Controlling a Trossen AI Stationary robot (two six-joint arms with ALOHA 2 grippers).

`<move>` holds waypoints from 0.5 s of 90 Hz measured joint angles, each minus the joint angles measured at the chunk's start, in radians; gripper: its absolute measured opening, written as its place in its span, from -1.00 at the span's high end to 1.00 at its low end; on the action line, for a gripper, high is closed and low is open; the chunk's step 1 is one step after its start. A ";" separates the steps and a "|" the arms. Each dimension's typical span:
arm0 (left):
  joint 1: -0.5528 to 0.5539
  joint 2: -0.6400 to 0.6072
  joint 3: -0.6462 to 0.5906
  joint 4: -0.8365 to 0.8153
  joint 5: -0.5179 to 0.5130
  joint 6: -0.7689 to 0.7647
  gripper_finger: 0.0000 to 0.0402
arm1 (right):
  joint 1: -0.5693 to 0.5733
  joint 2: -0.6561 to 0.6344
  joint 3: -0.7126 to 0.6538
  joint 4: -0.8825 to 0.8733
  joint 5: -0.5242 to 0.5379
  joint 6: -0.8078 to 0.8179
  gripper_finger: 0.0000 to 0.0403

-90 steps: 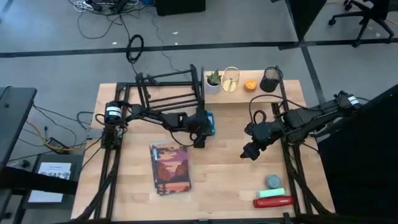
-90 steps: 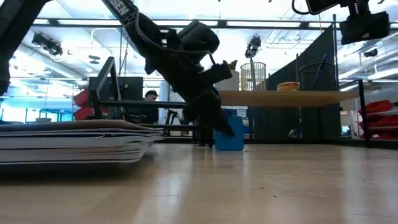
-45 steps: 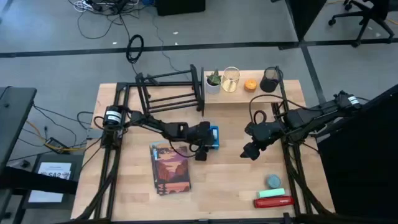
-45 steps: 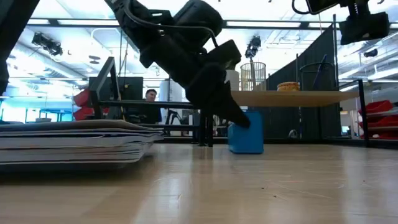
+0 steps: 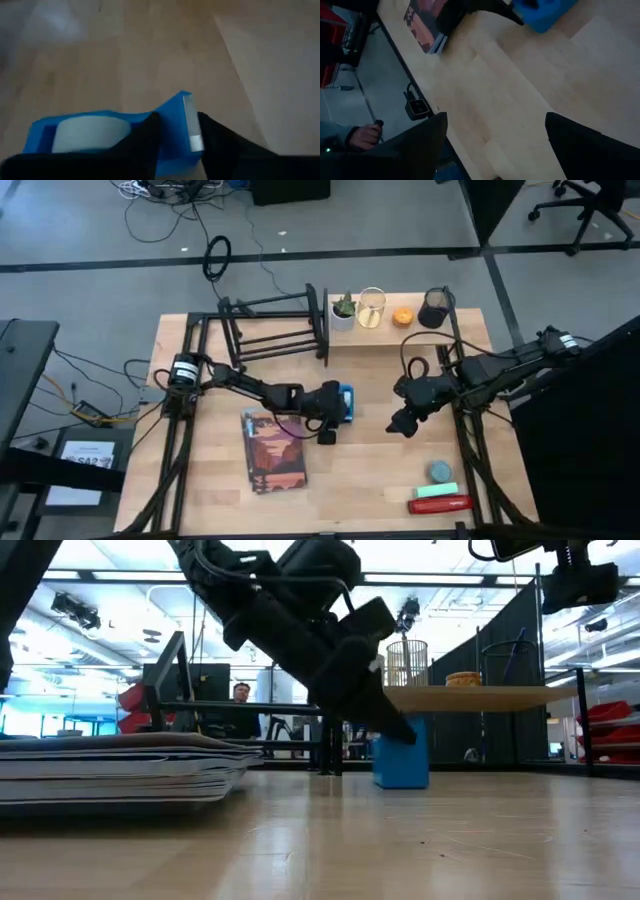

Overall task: Stock shelves
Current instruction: Remove the blue tape dispenser from under the shelf

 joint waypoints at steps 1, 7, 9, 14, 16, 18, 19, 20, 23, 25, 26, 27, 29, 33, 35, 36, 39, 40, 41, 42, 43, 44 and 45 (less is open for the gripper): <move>0.000 0.000 0.000 0.002 -0.002 0.000 0.72 | 0.000 0.000 0.000 0.000 0.000 0.000 -0.53; 0.000 0.000 0.000 0.000 -0.005 0.006 0.78 | 0.000 0.000 0.000 0.000 0.000 0.004 -0.53; 0.000 0.000 0.000 0.000 -0.008 0.010 0.79 | 0.000 0.000 0.000 0.000 0.000 0.005 -0.53; -0.001 0.000 0.007 -0.011 -0.013 0.038 0.80 | 0.000 0.000 0.000 -0.001 -0.003 0.009 -0.53; -0.002 0.000 0.016 -0.024 -0.013 0.056 0.80 | 0.000 0.000 0.000 0.000 -0.008 0.011 -0.53; -0.002 0.000 0.030 -0.041 -0.012 0.075 0.81 | 0.000 0.000 0.000 0.000 -0.016 0.011 -0.53; -0.003 0.000 0.038 -0.051 -0.011 0.089 0.82 | 0.000 0.000 0.000 -0.001 -0.020 0.011 -0.53; -0.004 0.001 0.046 -0.061 -0.010 0.102 0.83 | 0.000 0.000 0.000 -0.002 -0.026 0.011 -0.53; -0.007 0.002 0.072 -0.086 -0.008 0.148 0.85 | -0.002 0.000 0.000 -0.004 -0.042 0.017 -0.53; -0.009 0.005 0.090 -0.100 -0.004 0.181 0.87 | -0.003 0.000 0.000 -0.007 -0.051 0.025 -0.53; -0.010 0.005 0.099 -0.107 -0.002 0.198 0.87 | -0.003 0.000 0.000 -0.009 -0.055 0.030 -0.53; -0.011 0.006 0.108 -0.113 0.002 0.215 0.88 | -0.003 0.000 0.000 -0.012 -0.059 0.035 -0.53; -0.013 0.008 0.125 -0.121 0.011 0.252 0.89 | -0.003 0.000 0.000 -0.017 -0.064 0.045 -0.53; -0.013 0.011 0.157 -0.130 0.043 0.322 0.92 | -0.003 0.000 0.000 -0.020 -0.070 0.058 -0.53; -0.015 0.011 0.172 -0.131 0.060 0.352 0.93 | -0.003 0.000 0.000 -0.019 -0.072 0.062 -0.53; -0.016 0.011 0.180 -0.131 0.066 0.366 0.94 | -0.003 0.000 0.000 -0.019 -0.073 0.063 -0.53; -0.018 0.011 0.203 -0.128 0.083 0.405 0.95 | -0.003 0.000 0.000 -0.019 -0.076 0.064 -0.53; -0.018 0.011 0.210 -0.125 0.087 0.416 0.95 | -0.003 0.000 0.000 -0.019 -0.078 0.064 -0.53; -0.018 0.011 0.216 -0.119 0.091 0.427 0.96 | -0.003 0.000 0.000 -0.019 -0.079 0.064 -0.53; -0.018 0.011 0.222 -0.113 0.094 0.438 0.96 | -0.003 0.000 0.000 -0.019 -0.080 0.064 -0.53; -0.019 0.011 0.229 -0.107 0.097 0.448 0.97 | -0.003 0.000 0.000 -0.019 -0.080 0.064 -0.53; -0.019 0.009 0.235 -0.103 0.103 0.456 0.97 | -0.003 0.000 0.000 -0.019 -0.081 0.064 -0.53; -0.019 0.008 0.240 -0.100 0.109 0.464 0.97 | -0.003 0.000 0.000 -0.019 -0.081 0.064 -0.53</move>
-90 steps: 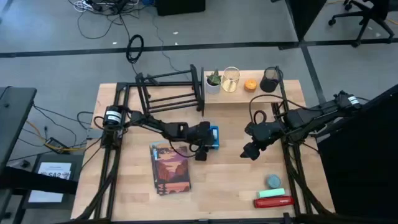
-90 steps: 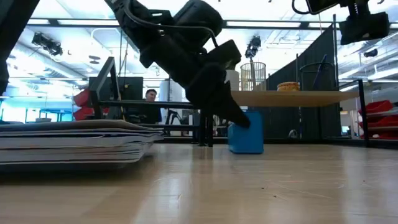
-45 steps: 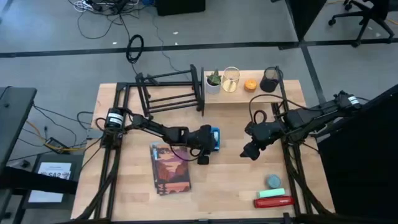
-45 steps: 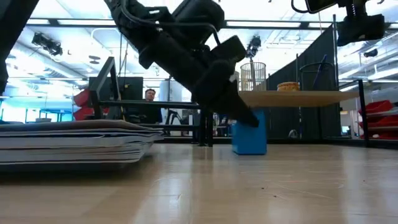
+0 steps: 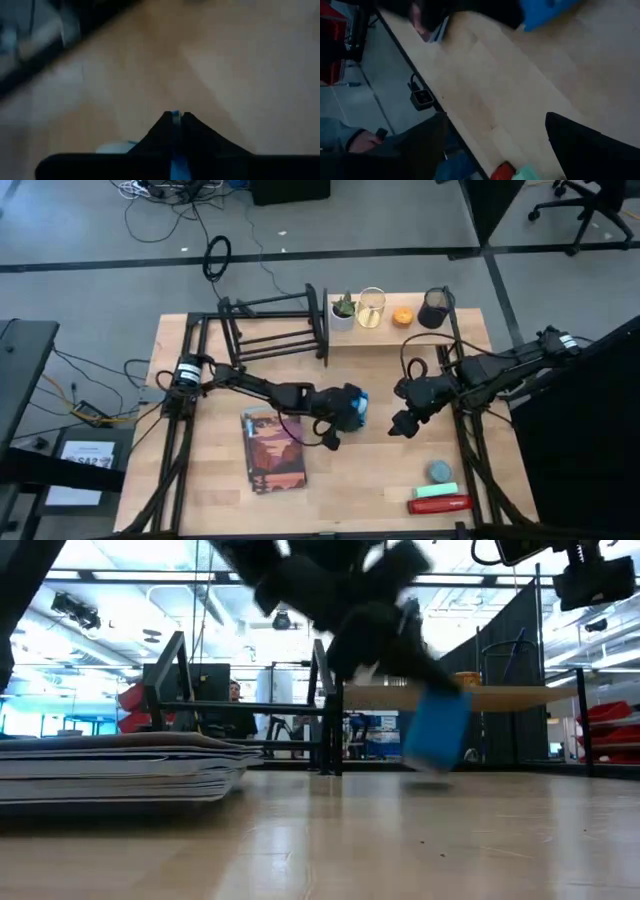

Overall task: Stock shelves
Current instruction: Remove the blue tape dispenser from under the shelf

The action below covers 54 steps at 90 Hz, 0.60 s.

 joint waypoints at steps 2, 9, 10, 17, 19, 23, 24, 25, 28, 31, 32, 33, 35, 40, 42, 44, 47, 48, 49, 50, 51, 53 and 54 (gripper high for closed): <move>0.000 -0.002 0.007 0.007 0.011 0.013 0.98 | 0.000 0.000 0.000 0.000 0.000 0.000 -0.53; 0.000 -0.005 0.019 0.009 0.042 0.042 1.00 | 0.000 0.000 0.000 -0.001 -0.001 -0.022 -0.53; 0.000 -0.005 0.019 0.008 0.044 0.042 0.99 | 0.000 0.000 0.000 -0.001 -0.001 -0.027 -0.53; 0.001 0.000 0.016 -0.022 0.047 0.042 0.98 | 0.000 0.000 0.000 -0.003 -0.001 -0.070 -0.53; 0.001 0.000 0.016 -0.034 0.047 0.040 0.98 | 0.000 0.000 0.000 -0.004 0.001 -0.089 -0.53; 0.001 0.001 0.016 -0.053 0.044 0.033 0.99 | 0.000 0.000 0.000 -0.003 0.006 -0.159 -0.53; 0.001 0.001 0.016 -0.057 0.042 0.032 0.99 | 0.000 0.000 0.000 -0.003 0.008 -0.183 -0.53; 0.001 0.001 0.016 -0.062 0.039 0.032 0.99 | 0.000 0.000 0.000 -0.001 0.008 -0.208 -0.53; -0.001 -0.001 0.016 -0.076 0.034 0.025 0.99 | 0.000 0.000 0.000 0.007 0.005 -0.292 -0.53; -0.002 -0.007 0.016 -0.091 0.028 0.000 0.99 | -0.004 0.000 0.000 0.020 0.002 -0.389 -0.53; -0.003 -0.010 0.016 -0.099 0.024 -0.013 0.99 | -0.005 0.000 0.000 0.025 0.002 -0.423 -0.53; -0.003 -0.014 0.016 -0.106 0.020 -0.028 0.99 | -0.007 0.000 0.000 0.030 0.001 -0.458 -0.53; -0.005 -0.018 0.016 -0.121 0.007 -0.059 0.99 | -0.012 0.000 0.000 0.039 -0.003 -0.524 -0.53; -0.008 -0.037 0.016 -0.160 -0.029 -0.123 0.99 | -0.033 0.000 0.000 0.055 -0.027 -0.671 -0.53; -0.009 -0.047 0.016 -0.181 -0.051 -0.149 0.99 | -0.044 0.004 0.000 0.056 -0.036 -0.722 -0.53; -0.009 -0.056 0.016 -0.202 -0.069 -0.180 0.99 | -0.056 0.011 0.000 0.055 -0.043 -0.774 -0.53; -0.010 -0.074 0.016 -0.224 -0.099 -0.230 0.99 | -0.075 0.021 0.000 0.050 -0.061 -0.853 -0.53; -0.010 -0.080 0.016 -0.233 -0.109 -0.248 0.99 | -0.081 0.025 0.000 0.048 -0.069 -0.880 -0.53; -0.010 -0.087 0.017 -0.243 -0.118 -0.267 0.99 | -0.086 0.030 0.000 0.046 -0.078 -0.907 -0.53; -0.010 -0.094 0.017 -0.255 -0.126 -0.287 0.99 | -0.092 0.036 0.000 0.045 -0.090 -0.942 -0.53; -0.010 -0.099 0.017 -0.265 -0.133 -0.307 0.99 | -0.099 0.041 0.000 0.043 -0.101 -0.976 -0.53; -0.010 -0.108 0.017 -0.285 -0.146 -0.348 0.99 | -0.110 0.052 0.000 0.042 -0.122 -1.042 -0.53; -0.009 -0.114 0.017 -0.294 -0.154 -0.370 0.99 | -0.115 0.058 0.000 0.041 -0.133 -1.076 -0.53</move>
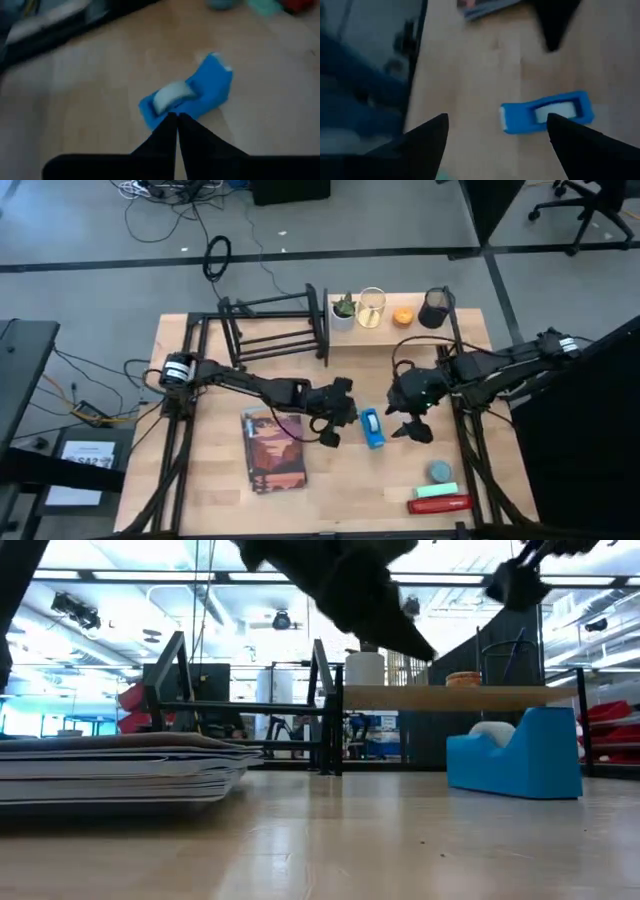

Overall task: Stock shelves
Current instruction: Remove the blue tape dispenser from under the shelf

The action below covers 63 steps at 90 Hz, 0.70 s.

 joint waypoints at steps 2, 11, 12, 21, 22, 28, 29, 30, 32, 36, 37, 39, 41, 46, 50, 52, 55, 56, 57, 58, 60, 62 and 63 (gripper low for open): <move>0.000 -0.014 0.000 -0.019 -0.013 -0.041 0.99 | -0.011 0.014 0.000 -0.001 -0.024 -0.068 -0.53; 0.001 -0.058 0.000 -0.113 -0.061 -0.200 1.00 | -0.039 0.099 0.000 -0.002 -0.067 -0.399 -0.53; 0.001 -0.063 0.000 -0.125 -0.063 -0.216 1.00 | -0.040 0.109 0.000 -0.002 -0.067 -0.437 -0.53; -0.001 -0.105 0.000 -0.233 -0.076 -0.344 1.00 | -0.045 0.206 0.000 0.017 -0.038 -0.763 -0.53; -0.003 -0.108 0.000 -0.244 -0.077 -0.356 1.00 | -0.045 0.217 0.000 0.019 -0.028 -0.791 -0.53; -0.011 -0.129 0.000 -0.313 -0.077 -0.415 1.00 | -0.050 0.281 0.000 0.036 0.016 -0.886 -0.53; -0.012 -0.132 0.000 -0.323 -0.077 -0.421 1.00 | -0.052 0.290 0.000 0.040 0.019 -0.890 -0.53; -0.014 -0.135 0.000 -0.333 -0.077 -0.429 1.00 | -0.055 0.300 0.000 0.044 0.021 -0.894 -0.53; -0.017 -0.139 0.000 -0.352 -0.077 -0.436 1.00 | -0.059 0.320 0.000 0.052 0.027 -0.900 -0.53; -0.025 -0.147 0.000 -0.380 -0.077 -0.444 1.00 | -0.066 0.352 0.000 0.056 0.042 -0.923 -0.53; -0.028 -0.150 0.000 -0.385 -0.077 -0.446 1.00 | -0.067 0.360 0.000 0.055 0.046 -0.934 -0.53; -0.032 -0.154 0.000 -0.397 -0.076 -0.448 1.00 | -0.069 0.375 0.000 0.053 0.056 -0.956 -0.53; -0.036 -0.157 0.000 -0.407 -0.077 -0.448 1.00 | -0.069 0.389 0.000 0.053 0.069 -0.985 -0.53; -0.043 -0.165 0.000 -0.427 -0.075 -0.448 1.00 | -0.068 0.422 0.000 0.065 0.081 -1.041 -0.53; -0.045 -0.168 0.000 -0.435 -0.073 -0.448 1.00 | -0.068 0.444 0.000 0.084 0.079 -1.059 -0.52; -0.046 -0.168 0.000 -0.440 -0.073 -0.447 1.00 | -0.068 0.455 0.000 0.095 0.075 -1.067 -0.52; -0.049 -0.167 0.000 -0.446 -0.072 -0.444 1.00 | -0.068 0.475 0.000 0.107 0.073 -1.078 -0.52; -0.049 -0.167 0.000 -0.448 -0.070 -0.442 1.00 | -0.069 0.481 0.001 0.108 0.073 -1.082 -0.52; -0.049 -0.167 0.000 -0.449 -0.068 -0.440 1.00 | -0.069 0.486 0.001 0.109 0.072 -1.086 -0.52; -0.049 -0.166 0.000 -0.450 -0.064 -0.437 1.00 | -0.069 0.493 0.001 0.111 0.071 -1.090 -0.52; -0.049 -0.166 0.000 -0.451 -0.055 -0.435 1.00 | -0.069 0.504 0.001 0.117 0.069 -1.099 -0.52; -0.049 -0.166 0.000 -0.453 -0.050 -0.435 1.00 | -0.069 0.515 0.001 0.128 0.073 -1.107 -0.52; -0.049 -0.166 0.000 -0.455 -0.047 -0.435 1.00 | -0.069 0.521 0.000 0.134 0.077 -1.110 -0.52</move>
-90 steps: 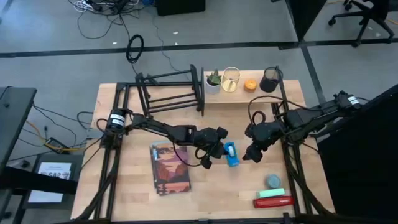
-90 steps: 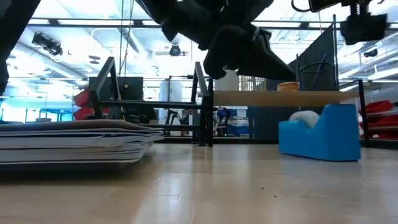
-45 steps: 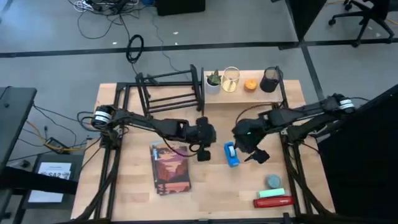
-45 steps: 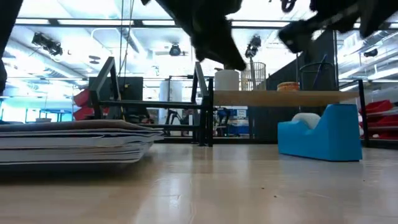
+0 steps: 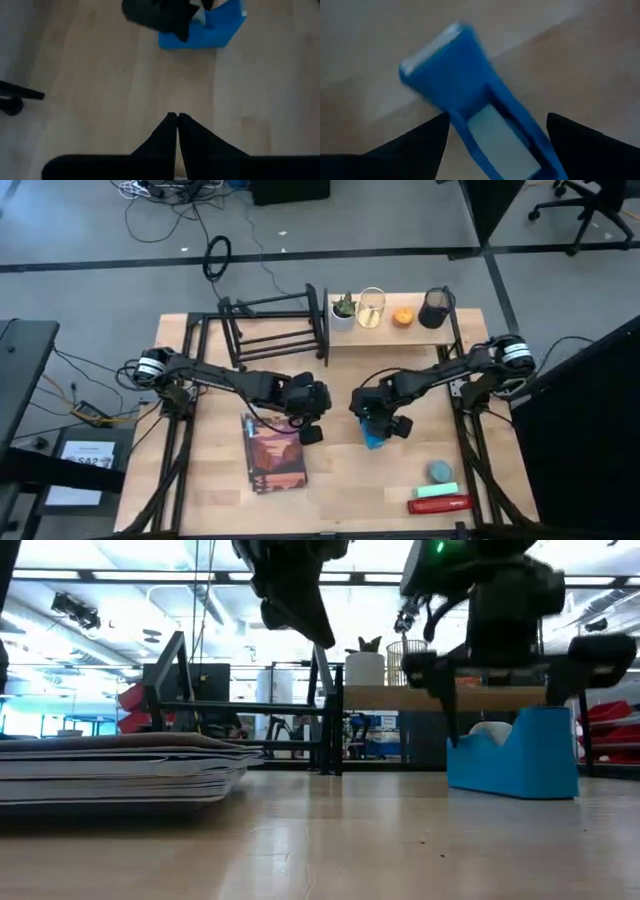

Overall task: Stock shelves
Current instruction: Remove the blue tape dispenser from under the shelf

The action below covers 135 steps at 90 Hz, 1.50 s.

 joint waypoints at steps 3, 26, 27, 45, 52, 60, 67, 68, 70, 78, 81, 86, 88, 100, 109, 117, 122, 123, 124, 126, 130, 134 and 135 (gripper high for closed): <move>0.000 0.000 0.000 -0.007 0.014 0.000 1.00 | 0.000 0.020 0.000 0.014 0.002 -0.006 -0.52; -0.001 -0.006 0.000 -0.073 0.040 0.000 1.00 | 0.013 0.055 -0.001 0.014 0.000 0.269 -0.28; -0.001 -0.006 0.000 -0.076 0.041 -0.001 1.00 | 0.016 0.054 -0.001 0.012 0.001 0.287 -0.24; -0.001 -0.009 0.000 -0.113 0.032 -0.005 1.00 | 0.057 0.001 0.054 -0.178 0.022 0.664 0.17; -0.001 -0.009 0.000 -0.109 0.021 -0.005 1.00 | 0.070 -0.030 0.075 -0.281 0.014 0.818 0.17; 0.001 -0.009 0.000 -0.109 0.003 -0.005 1.00 | 0.100 -0.094 0.071 -0.356 -0.013 0.967 0.17; 0.001 -0.009 0.000 -0.109 -0.011 -0.005 1.00 | 0.147 -0.172 0.043 -0.390 -0.013 1.059 0.17; 0.001 -0.009 0.000 -0.109 -0.012 -0.005 1.00 | 0.155 -0.185 0.037 -0.393 -0.013 1.072 0.17; 0.001 -0.009 0.000 -0.109 -0.015 -0.005 1.00 | 0.170 -0.212 0.024 -0.397 -0.012 1.098 0.17; 0.001 -0.009 0.000 -0.109 -0.028 -0.005 1.00 | 0.243 -0.310 -0.035 -0.396 0.000 1.213 0.17; 0.001 -0.009 0.000 -0.109 -0.031 -0.005 1.00 | 0.271 -0.344 -0.061 -0.397 0.009 1.259 0.17; 0.001 -0.009 0.000 -0.110 -0.031 -0.005 1.00 | 0.317 -0.393 -0.103 -0.407 0.025 1.338 0.17; 0.001 -0.009 0.000 -0.110 -0.031 -0.005 1.00 | 0.335 -0.410 -0.121 -0.411 0.029 1.373 0.17; 0.001 -0.010 0.000 -0.123 -0.031 -0.017 1.00 | 0.432 -0.489 -0.214 -0.403 0.040 1.622 0.17; 0.002 -0.016 0.000 -0.138 -0.033 -0.043 1.00 | 0.507 -0.518 -0.265 -0.408 0.066 1.755 0.17; 0.004 -0.016 0.000 -0.139 -0.039 -0.062 1.00 | 0.560 -0.523 -0.292 -0.387 0.097 1.803 0.17; 0.009 -0.016 0.000 -0.139 -0.040 -0.077 1.00 | 0.586 -0.523 -0.308 -0.362 0.107 1.811 0.17; 0.010 -0.016 0.000 -0.140 -0.040 -0.078 1.00 | 0.592 -0.522 -0.311 -0.356 0.109 1.812 0.17; 0.011 -0.016 0.000 -0.140 -0.041 -0.080 1.00 | 0.597 -0.522 -0.314 -0.349 0.111 1.813 0.17; 0.014 -0.016 0.000 -0.140 -0.041 -0.082 1.00 | 0.605 -0.522 -0.319 -0.334 0.115 1.815 0.17; 0.017 -0.016 0.000 -0.139 -0.043 -0.090 1.00 | 0.622 -0.522 -0.330 -0.311 0.124 1.823 0.17; 0.022 -0.016 0.000 -0.140 -0.043 -0.102 1.00 | 0.637 -0.522 -0.341 -0.304 0.135 1.835 0.16; 0.023 -0.016 0.000 -0.140 -0.043 -0.105 1.00 | 0.640 -0.522 -0.345 -0.303 0.138 1.839 0.15</move>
